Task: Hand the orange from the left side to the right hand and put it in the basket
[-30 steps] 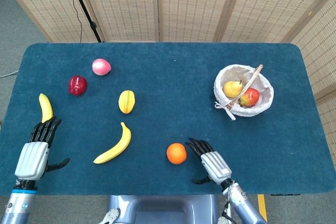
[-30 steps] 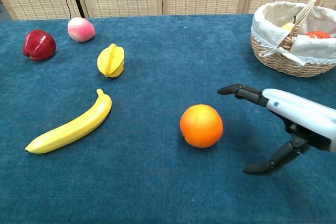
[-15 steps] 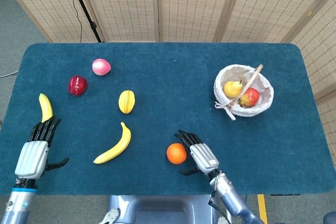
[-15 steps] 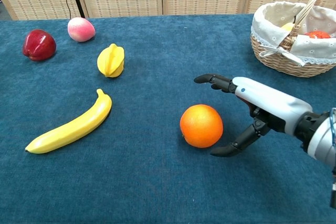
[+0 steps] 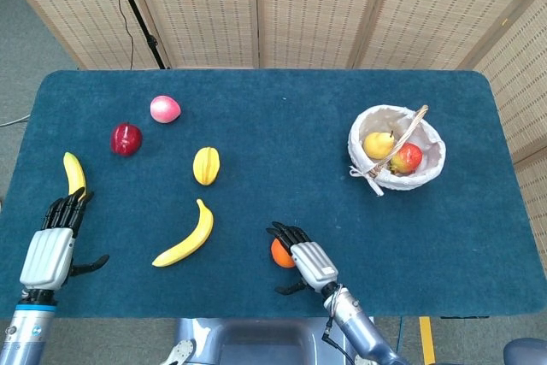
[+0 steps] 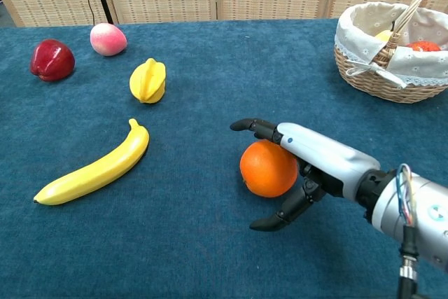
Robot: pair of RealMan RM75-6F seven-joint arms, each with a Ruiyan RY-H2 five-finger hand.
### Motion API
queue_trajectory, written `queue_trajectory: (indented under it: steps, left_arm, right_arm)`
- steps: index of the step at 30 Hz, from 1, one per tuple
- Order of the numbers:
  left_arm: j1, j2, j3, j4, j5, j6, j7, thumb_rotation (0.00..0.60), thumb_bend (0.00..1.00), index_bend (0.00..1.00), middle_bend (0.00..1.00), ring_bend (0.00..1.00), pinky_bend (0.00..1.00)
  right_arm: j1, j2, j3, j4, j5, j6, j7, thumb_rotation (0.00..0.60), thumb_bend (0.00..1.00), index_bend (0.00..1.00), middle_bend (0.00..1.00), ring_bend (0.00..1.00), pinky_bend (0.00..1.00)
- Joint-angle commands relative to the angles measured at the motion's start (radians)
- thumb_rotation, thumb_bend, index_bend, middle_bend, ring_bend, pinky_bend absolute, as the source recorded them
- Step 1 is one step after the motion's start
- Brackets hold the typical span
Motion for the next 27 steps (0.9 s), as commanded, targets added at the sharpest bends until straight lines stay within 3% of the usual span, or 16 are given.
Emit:
queue_trajectory:
  steps: [1,3,5,7,9,12,19,27]
  left_arm:
    - [0.003,0.004,-0.004,0.0,0.001,-0.001,-0.006,0.6,0.05,0.06,0.0,0.0,0.0]
    - [0.005,0.007,-0.006,0.001,0.0,-0.003,-0.01,0.6,0.05,0.06,0.0,0.0,0.0]
    - [0.006,0.008,-0.009,0.001,-0.001,-0.007,-0.014,0.6,0.05,0.06,0.0,0.0,0.0]
    - [0.007,0.01,-0.011,0.0,0.0,-0.011,-0.018,0.6,0.05,0.06,0.0,0.0,0.0]
    - [0.008,0.012,-0.013,0.0,0.0,-0.013,-0.023,0.6,0.05,0.06,0.0,0.0,0.0]
    - [0.01,0.014,-0.016,0.003,-0.003,-0.016,-0.025,0.6,0.05,0.06,0.0,0.0,0.0]
    - [0.01,0.017,-0.023,0.005,-0.01,-0.034,-0.036,0.6,0.05,0.06,0.0,0.0,0.0]
    - [0.009,0.016,-0.028,0.009,-0.018,-0.05,-0.039,0.6,0.05,0.06,0.0,0.0,0.0]
  right_arm:
    - [0.006,-0.025,-0.003,0.036,0.022,-0.018,0.019,0.6,0.0,0.02,0.0,0.0,0.06]
    - [0.008,-0.04,-0.002,0.061,0.029,-0.024,0.039,0.6,0.0,0.08,0.03,0.04,0.12]
    - [0.006,-0.061,0.002,0.092,0.019,-0.018,0.086,0.6,0.0,0.22,0.15,0.17,0.25]
    - [-0.003,-0.083,0.011,0.118,0.0,0.0,0.154,0.6,0.0,0.44,0.35,0.38,0.46]
    - [-0.011,-0.101,0.016,0.146,-0.02,0.021,0.214,0.6,0.01,0.59,0.5,0.52,0.59]
    - [-0.025,-0.128,0.017,0.2,-0.053,0.062,0.277,0.6,0.08,0.73,0.64,0.66,0.7]
    - [-0.046,-0.138,0.026,0.231,-0.083,0.139,0.281,0.6,0.11,0.75,0.67,0.7,0.73]
    - [-0.061,-0.047,0.022,0.216,-0.166,0.258,0.089,0.6,0.11,0.75,0.67,0.7,0.73]
